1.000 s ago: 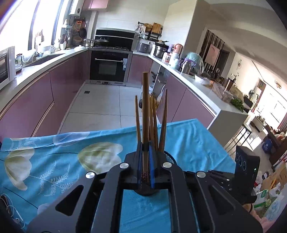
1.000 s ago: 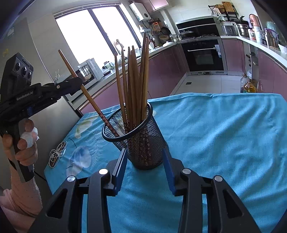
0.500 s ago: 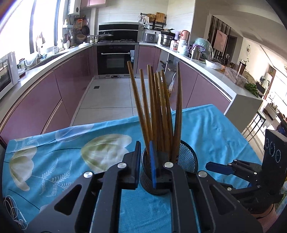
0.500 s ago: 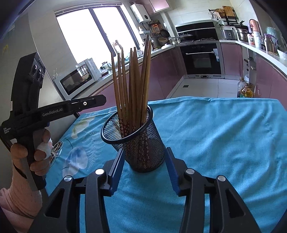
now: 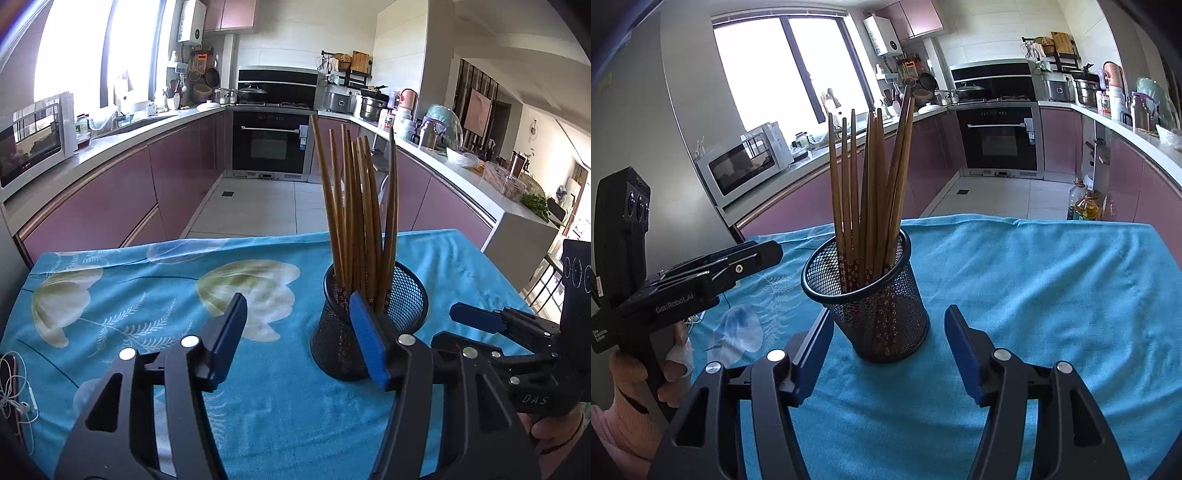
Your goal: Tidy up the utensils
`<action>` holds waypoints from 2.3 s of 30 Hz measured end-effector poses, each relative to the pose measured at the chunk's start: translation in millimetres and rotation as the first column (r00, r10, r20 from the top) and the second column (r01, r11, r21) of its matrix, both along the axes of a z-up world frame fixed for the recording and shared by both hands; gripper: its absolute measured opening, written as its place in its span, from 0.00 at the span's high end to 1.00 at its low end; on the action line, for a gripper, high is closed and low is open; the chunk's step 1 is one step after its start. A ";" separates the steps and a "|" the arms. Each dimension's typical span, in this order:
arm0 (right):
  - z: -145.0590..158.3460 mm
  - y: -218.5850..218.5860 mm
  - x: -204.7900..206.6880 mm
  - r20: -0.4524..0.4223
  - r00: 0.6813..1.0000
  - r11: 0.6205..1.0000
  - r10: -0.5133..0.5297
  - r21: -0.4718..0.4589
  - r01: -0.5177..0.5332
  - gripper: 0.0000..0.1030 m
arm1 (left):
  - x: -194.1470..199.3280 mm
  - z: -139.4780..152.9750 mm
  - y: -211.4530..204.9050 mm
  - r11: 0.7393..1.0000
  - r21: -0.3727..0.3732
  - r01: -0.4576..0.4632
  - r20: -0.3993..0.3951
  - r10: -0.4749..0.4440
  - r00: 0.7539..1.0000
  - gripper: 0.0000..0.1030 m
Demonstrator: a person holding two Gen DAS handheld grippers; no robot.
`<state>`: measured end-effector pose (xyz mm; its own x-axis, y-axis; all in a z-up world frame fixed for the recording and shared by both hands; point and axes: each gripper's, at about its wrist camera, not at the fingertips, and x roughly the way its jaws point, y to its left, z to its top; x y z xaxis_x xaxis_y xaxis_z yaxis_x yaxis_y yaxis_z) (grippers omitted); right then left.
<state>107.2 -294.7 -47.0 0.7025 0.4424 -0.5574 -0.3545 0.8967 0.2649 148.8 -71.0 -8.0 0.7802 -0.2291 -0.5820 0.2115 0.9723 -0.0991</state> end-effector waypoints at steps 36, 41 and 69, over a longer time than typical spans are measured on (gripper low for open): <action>-4.7 40.6 -56.6 0.227 0.970 0.983 -0.091 -0.137 0.124 0.07 | -102.8 -17.8 56.5 0.975 0.003 -0.223 0.215 0.217 0.952 0.06; -3.0 45.0 -63.4 0.242 0.966 0.984 -0.088 -0.128 0.122 0.07 | -110.6 -16.8 60.1 0.972 0.008 -0.236 0.227 0.228 0.947 0.06; 0.2 50.3 -74.2 0.285 0.954 0.983 -0.095 -0.125 0.135 0.07 | -128.0 -7.1 64.4 0.962 -0.007 -0.274 0.278 0.266 0.923 0.06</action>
<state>33.0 -244.3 -46.8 0.8793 0.2801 -0.3852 -0.2877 0.9569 0.0390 20.9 -6.6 -15.2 0.9398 0.0275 -0.3406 -0.0450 0.9980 -0.0434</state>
